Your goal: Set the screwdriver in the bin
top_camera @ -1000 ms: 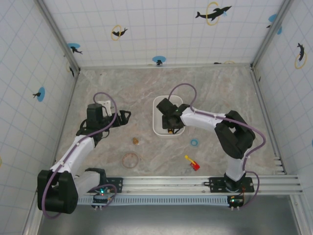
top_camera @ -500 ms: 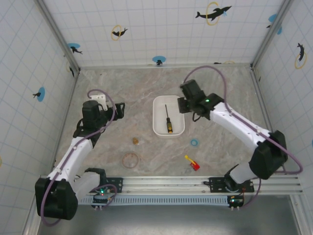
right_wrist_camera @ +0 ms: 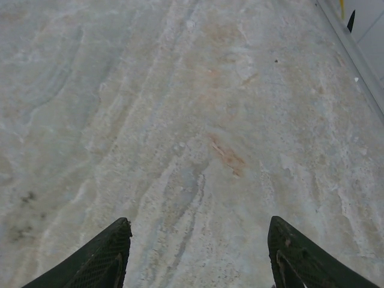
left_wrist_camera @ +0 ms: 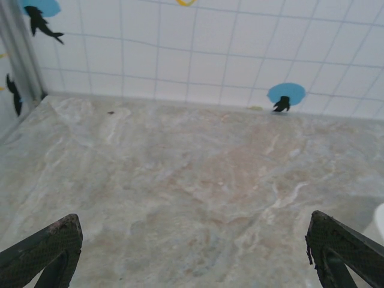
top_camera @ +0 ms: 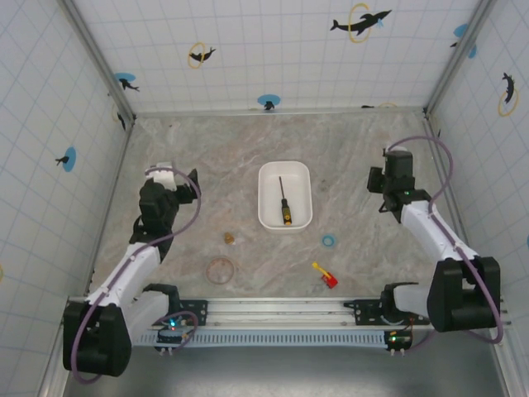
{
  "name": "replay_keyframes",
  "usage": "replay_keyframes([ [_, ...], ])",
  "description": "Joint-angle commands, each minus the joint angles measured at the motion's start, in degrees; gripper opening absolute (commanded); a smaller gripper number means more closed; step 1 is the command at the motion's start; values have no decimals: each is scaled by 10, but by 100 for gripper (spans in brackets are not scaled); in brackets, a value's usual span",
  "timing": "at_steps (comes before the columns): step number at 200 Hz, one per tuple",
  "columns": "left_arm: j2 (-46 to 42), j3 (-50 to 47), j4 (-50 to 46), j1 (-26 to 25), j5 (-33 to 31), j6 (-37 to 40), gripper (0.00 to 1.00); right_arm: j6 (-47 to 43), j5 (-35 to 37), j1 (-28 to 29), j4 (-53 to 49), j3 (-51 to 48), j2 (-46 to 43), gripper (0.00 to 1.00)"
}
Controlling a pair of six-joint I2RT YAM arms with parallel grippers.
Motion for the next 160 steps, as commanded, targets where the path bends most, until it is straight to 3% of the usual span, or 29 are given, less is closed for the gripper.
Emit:
replay_keyframes([
  [1,-3,-16,86,-3,-53,49,97,-27,-6,-9,172,-51,-13,63],
  [22,8,-37,117,-3,-56,67,97,-36,-7,-14,271,-103,-2,63],
  [50,29,-94,226,-1,-54,87,97,-32,13,-18,405,-164,15,63],
  [92,73,-131,315,23,-47,77,97,-37,59,-19,578,-233,60,63],
  [140,125,-139,374,44,-22,65,97,-29,79,-19,676,-251,134,63],
  [160,149,-134,386,49,-12,70,97,-28,80,-20,659,-249,128,63],
])
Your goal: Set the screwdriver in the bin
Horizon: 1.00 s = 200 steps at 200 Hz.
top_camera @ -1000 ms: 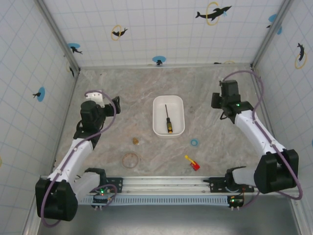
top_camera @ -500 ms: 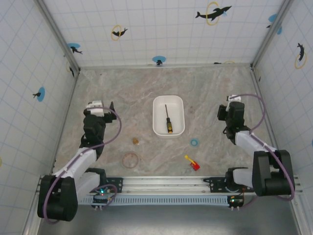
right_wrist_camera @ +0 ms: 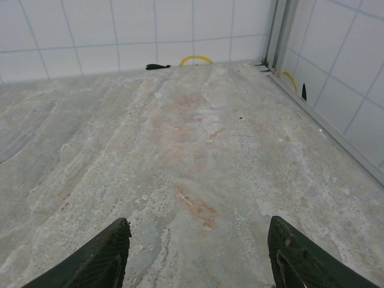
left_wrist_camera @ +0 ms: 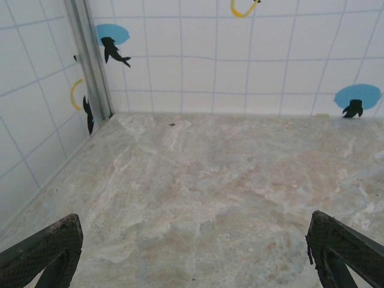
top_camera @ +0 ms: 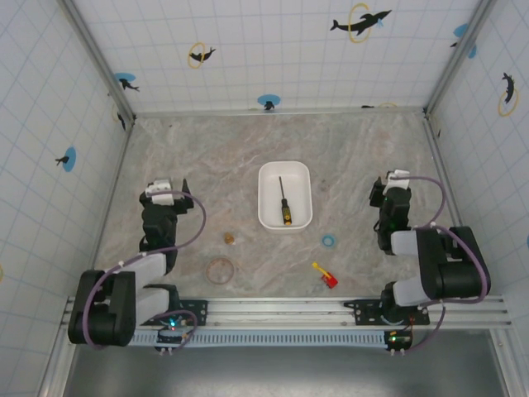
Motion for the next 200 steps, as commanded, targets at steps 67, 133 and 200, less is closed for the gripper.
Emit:
replay_keyframes([
  [67,78,16,71,10,46,26,97,5,20,-5,22,14,4,66],
  [133,141,22,122,11,42,30,97,8,20,-7,16,18,5,72],
  [200,182,49,108,15,48,28,97,7,20,-7,15,19,5,74],
])
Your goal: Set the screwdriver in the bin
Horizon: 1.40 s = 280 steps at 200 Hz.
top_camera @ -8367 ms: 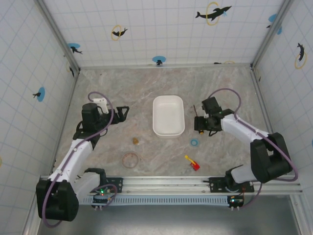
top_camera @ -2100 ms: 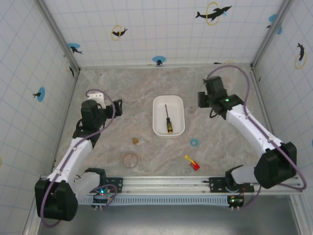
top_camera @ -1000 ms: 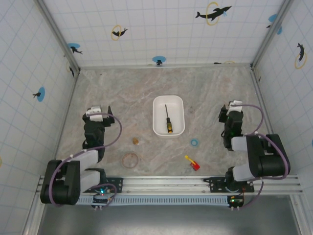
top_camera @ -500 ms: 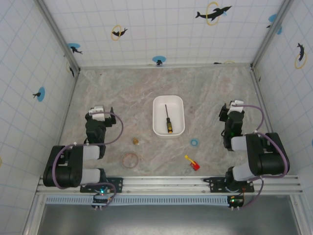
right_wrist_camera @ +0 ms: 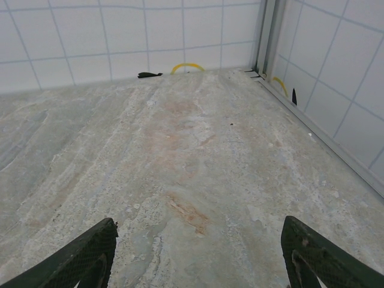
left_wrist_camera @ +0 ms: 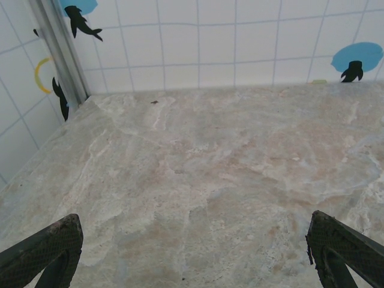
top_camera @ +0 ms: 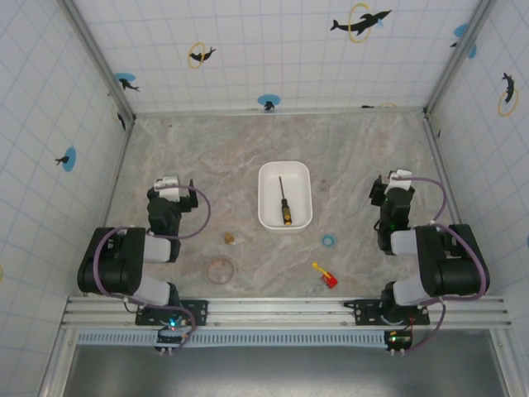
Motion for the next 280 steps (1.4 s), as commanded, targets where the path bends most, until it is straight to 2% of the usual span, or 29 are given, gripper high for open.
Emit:
replay_keyframes([
  [1,8,18,9,8,10,0,97,3,10,-3,5,19,4,74],
  [29,11,19,10,13,12,-1,97,4,10,-3,5,19,4,76],
  [99,11,26,-1,21,26,-9,97,3,10,-3,5,19,4,89],
  [119,12,25,-1,21,25,-9,97,6,6,-6,2,22,6,100],
  [280,11,25,-1,21,24,-8,98,8,-3,-11,-1,23,5,99],
])
